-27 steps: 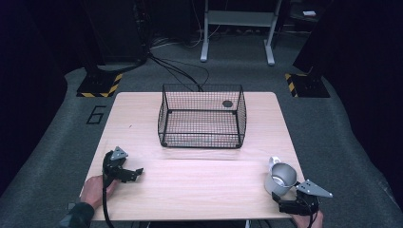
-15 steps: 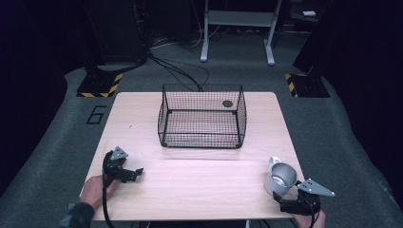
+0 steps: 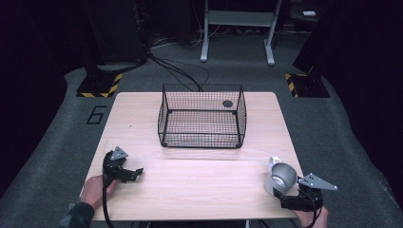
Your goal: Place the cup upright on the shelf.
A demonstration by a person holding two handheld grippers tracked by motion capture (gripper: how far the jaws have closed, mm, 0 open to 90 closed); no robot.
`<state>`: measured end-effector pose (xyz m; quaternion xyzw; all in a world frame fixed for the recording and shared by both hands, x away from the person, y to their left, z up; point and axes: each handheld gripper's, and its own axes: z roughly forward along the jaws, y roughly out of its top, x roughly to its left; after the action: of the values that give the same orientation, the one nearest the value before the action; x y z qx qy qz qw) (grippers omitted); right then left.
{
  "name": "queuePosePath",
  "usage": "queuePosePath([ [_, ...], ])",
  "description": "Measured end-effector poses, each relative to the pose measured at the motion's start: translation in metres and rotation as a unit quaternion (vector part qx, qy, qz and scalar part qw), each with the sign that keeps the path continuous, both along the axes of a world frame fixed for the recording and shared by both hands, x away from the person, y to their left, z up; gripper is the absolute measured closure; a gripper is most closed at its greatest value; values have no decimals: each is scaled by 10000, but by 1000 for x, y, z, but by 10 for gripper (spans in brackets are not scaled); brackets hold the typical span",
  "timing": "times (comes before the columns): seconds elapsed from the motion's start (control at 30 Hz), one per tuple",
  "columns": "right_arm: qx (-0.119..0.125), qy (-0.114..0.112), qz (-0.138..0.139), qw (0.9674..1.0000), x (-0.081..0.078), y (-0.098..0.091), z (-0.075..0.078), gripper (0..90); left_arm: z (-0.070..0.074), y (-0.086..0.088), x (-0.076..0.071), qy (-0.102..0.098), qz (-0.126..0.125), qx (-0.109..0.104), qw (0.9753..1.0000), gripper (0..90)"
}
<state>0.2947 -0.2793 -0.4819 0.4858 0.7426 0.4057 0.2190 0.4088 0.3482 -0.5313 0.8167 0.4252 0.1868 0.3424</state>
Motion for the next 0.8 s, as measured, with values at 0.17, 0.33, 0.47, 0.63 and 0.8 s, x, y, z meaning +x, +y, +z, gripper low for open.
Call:
queuePosePath([
  [0.17,-65,-5,-33,10000,3,2,7,0,0,0,0,2,-3,3,10000,0],
  [0.33,-155,-10,5,9999,7,3,14,0,0,0,0,1,2,-2,10000,0],
  [0.47,-207,1,3,9998,12,6,18,0,0,0,0,2,-2,2,10000,0],
  [0.63,-288,13,22,9996,18,9,22,0,0,0,0,2,-2,3,10000,0],
  [0.8,-395,50,58,9992,24,13,24,0,0,0,0,1,0,-1,10000,0],
])
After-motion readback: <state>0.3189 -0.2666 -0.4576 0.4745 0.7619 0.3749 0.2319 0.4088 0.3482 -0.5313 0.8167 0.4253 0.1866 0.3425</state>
